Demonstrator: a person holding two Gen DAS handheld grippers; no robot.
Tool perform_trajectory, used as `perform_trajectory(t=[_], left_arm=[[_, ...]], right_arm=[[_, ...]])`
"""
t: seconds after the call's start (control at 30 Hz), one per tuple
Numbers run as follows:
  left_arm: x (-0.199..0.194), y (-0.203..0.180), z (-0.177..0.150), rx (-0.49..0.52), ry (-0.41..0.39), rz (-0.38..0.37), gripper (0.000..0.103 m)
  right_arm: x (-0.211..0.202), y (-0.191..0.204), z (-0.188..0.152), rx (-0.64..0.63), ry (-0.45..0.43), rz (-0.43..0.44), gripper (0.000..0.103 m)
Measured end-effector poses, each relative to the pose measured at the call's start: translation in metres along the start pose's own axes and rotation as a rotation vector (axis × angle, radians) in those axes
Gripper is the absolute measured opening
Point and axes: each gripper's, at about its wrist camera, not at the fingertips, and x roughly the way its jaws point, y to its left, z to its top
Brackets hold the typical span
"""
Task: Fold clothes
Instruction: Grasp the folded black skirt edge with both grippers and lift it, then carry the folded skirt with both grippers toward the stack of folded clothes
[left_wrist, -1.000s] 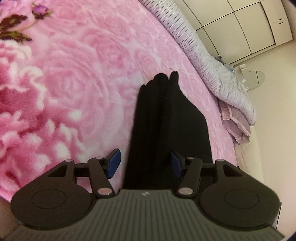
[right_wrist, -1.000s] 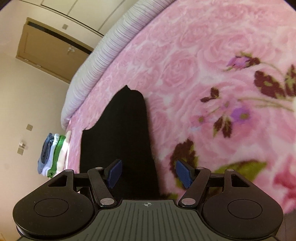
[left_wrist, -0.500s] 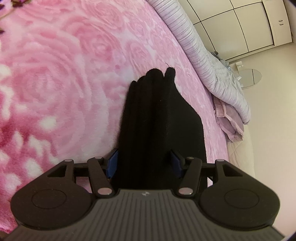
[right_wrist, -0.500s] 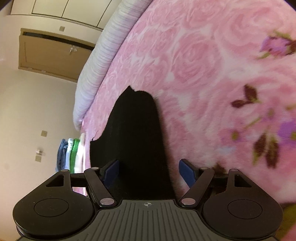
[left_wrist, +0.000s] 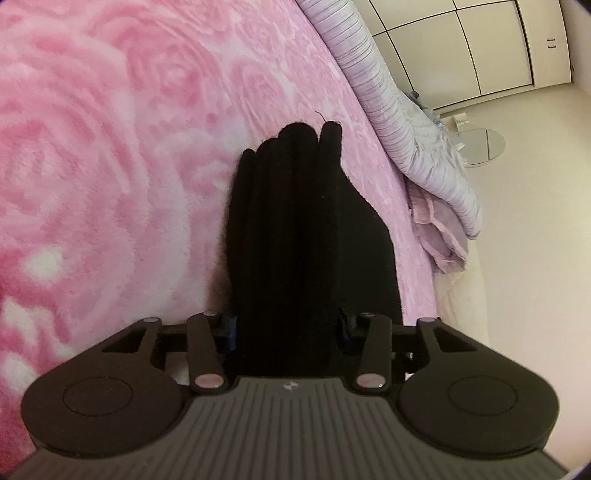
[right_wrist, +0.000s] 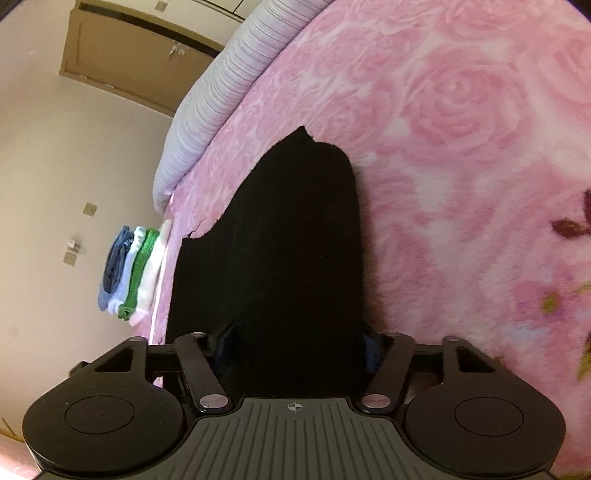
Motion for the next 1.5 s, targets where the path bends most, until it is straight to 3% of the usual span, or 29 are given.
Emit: perform_trajectory(t=[0.17, 0.3, 0.47, 0.6, 0.83, 1.0, 1.17, 1.5], left_arm=[[0.000, 0.001, 0.003, 0.015, 0.023, -0.022, 0.034], [-0.001, 0.001, 0.011, -0.027, 0.053, -0.034, 0.031], [-0.021, -0.022, 0.033, -0.061, 0.077, -0.007, 0.030], [-0.074, -0.053, 0.067, -0.070, 0.070, 0.015, 0.029], [-0.219, -0.116, 0.136, -0.053, -0.010, 0.029, 0.029], [-0.292, -0.139, 0.179, -0.011, -0.047, 0.068, 0.029], [-0.333, -0.142, 0.206, -0.021, -0.104, 0.078, 0.029], [-0.406, -0.127, 0.251, -0.073, -0.307, 0.096, 0.029]], right_arm=[[-0.004, 0.002, 0.000, 0.000, 0.004, -0.003, 0.051], [-0.004, 0.006, -0.001, 0.063, -0.004, -0.021, 0.048], [-0.005, 0.040, 0.009, 0.140, 0.038, -0.075, 0.044], [-0.005, 0.090, 0.019, 0.197, 0.064, -0.068, 0.042], [-0.001, 0.247, 0.025, 0.190, 0.053, -0.001, 0.042], [0.020, 0.336, 0.022, 0.175, 0.051, 0.041, 0.042], [0.043, 0.387, 0.032, 0.139, 0.081, 0.062, 0.042], [0.119, 0.465, 0.061, -0.016, 0.192, 0.155, 0.042]])
